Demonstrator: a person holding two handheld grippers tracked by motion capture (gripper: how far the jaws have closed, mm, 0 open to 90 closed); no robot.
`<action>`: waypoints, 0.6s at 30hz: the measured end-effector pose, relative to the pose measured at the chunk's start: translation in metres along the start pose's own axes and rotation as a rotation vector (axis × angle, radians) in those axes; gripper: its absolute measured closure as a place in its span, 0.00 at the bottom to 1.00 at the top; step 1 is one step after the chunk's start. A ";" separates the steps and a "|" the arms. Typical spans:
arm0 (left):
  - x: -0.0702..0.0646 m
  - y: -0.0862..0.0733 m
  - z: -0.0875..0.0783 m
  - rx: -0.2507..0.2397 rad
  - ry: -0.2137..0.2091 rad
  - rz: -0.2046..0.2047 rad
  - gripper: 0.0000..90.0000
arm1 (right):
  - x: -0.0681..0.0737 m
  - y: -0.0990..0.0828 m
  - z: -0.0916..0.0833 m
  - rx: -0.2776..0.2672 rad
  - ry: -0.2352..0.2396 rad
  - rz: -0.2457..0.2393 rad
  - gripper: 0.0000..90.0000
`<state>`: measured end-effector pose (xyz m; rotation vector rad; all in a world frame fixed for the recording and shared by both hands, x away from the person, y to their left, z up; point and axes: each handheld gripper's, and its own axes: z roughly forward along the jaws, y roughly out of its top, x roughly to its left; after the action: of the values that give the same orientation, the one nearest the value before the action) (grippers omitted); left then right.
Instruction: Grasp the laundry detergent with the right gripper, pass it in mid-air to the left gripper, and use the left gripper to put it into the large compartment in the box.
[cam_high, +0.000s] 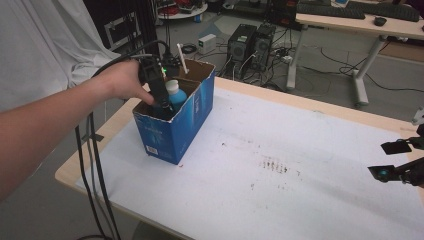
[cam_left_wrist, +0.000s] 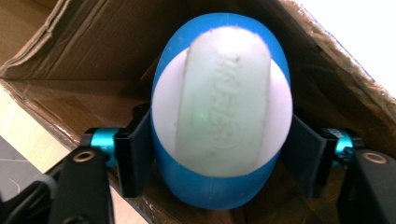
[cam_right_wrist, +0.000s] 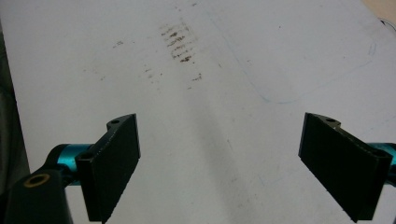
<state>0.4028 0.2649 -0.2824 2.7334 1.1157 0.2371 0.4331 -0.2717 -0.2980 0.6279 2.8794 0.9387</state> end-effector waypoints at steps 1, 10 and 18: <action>0.000 0.000 0.000 0.005 0.005 0.003 0.33 | 0.000 0.000 0.000 0.001 0.000 0.000 0.14; -0.001 0.000 -0.007 0.009 0.031 0.030 0.24 | 0.001 -0.002 -0.003 -0.004 -0.002 0.000 0.14; -0.003 0.001 -0.026 -0.020 0.067 0.071 0.21 | 0.003 -0.005 -0.005 -0.012 0.001 -0.006 0.14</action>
<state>0.3957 0.2651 -0.2568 2.7692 1.0275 0.3508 0.4282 -0.2770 -0.2964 0.6178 2.8728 0.9556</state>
